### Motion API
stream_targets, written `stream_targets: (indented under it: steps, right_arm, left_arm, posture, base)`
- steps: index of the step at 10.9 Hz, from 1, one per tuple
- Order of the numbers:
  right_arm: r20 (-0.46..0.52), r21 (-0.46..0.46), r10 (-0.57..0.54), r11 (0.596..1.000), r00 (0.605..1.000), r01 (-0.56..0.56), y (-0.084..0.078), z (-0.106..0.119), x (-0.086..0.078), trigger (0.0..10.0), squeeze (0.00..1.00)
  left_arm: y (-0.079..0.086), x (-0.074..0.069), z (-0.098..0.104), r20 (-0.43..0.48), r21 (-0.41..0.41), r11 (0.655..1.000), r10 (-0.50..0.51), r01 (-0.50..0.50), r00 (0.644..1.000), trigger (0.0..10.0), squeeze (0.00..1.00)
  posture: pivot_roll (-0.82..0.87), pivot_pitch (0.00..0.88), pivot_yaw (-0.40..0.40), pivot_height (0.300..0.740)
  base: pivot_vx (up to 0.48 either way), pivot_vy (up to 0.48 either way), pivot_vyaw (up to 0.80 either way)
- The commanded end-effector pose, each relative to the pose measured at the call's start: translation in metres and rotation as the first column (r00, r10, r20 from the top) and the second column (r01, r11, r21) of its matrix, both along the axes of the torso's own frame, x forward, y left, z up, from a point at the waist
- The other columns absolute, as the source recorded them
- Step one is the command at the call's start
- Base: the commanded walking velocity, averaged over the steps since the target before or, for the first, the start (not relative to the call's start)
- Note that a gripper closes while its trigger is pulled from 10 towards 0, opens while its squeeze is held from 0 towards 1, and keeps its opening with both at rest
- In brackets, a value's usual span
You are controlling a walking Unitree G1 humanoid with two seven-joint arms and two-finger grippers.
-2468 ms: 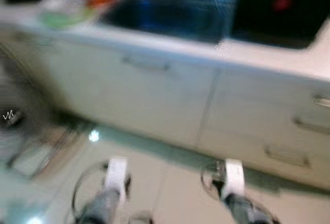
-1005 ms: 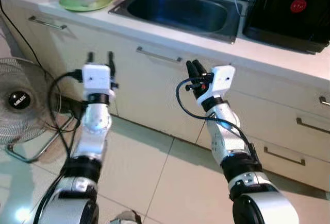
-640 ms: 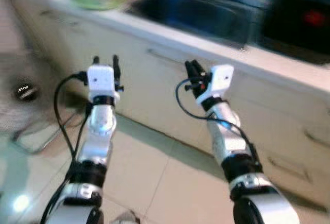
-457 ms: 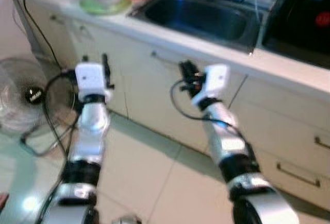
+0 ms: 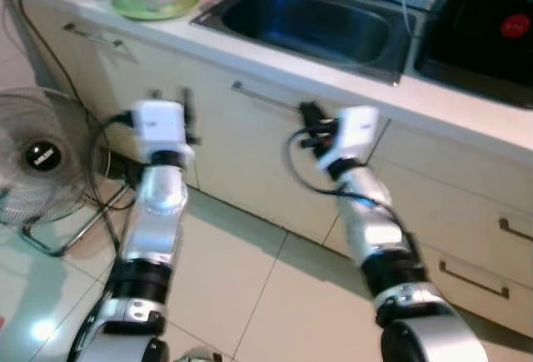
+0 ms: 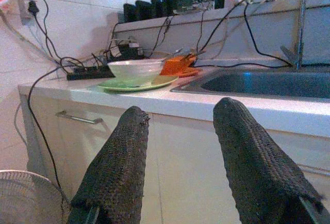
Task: Kitchen organization
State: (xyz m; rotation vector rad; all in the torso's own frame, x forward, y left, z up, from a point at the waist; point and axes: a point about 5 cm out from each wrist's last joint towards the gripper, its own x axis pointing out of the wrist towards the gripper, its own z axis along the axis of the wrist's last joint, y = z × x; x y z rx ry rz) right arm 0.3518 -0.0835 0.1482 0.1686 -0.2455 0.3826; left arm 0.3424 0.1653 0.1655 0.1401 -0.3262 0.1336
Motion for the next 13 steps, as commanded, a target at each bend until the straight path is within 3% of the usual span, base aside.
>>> stream_targets:
  steps: [1,5,13]
  right_arm:
    - [0.013,0.003,0.010,1.000,1.000,-0.010,0.0033,0.0034,-0.0009,10.0,0.00]
    - [0.018,-0.009,0.023,1.000,1.000,-0.023,0.0046,0.0042,-0.0015,10.0,0.00]
    - [0.002,0.022,0.027,0.999,1.000,-0.027,0.0057,0.0042,-0.0010,10.0,0.00]
  left_arm:
    - [0.0057,-0.0009,0.0023,0.002,-0.001,1.000,0.012,-0.012,1.000,10.0,0.00]
    - [0.0060,-0.0002,0.0028,-0.002,-0.005,1.000,0.011,-0.011,1.000,10.0,0.00]
    - [0.0049,-0.0010,0.0035,-0.004,-0.006,1.000,0.009,-0.009,1.000,10.0,0.00]
  posture:
    - [0.06,0.061,-0.063,0.740]
    - [0.06,0.062,-0.065,0.740]
    - [0.06,0.064,-0.069,0.740]
  base:
    - [0.285,0.000,0.00]
    - [0.342,0.000,0.57]
    - [0.357,0.000,0.00]
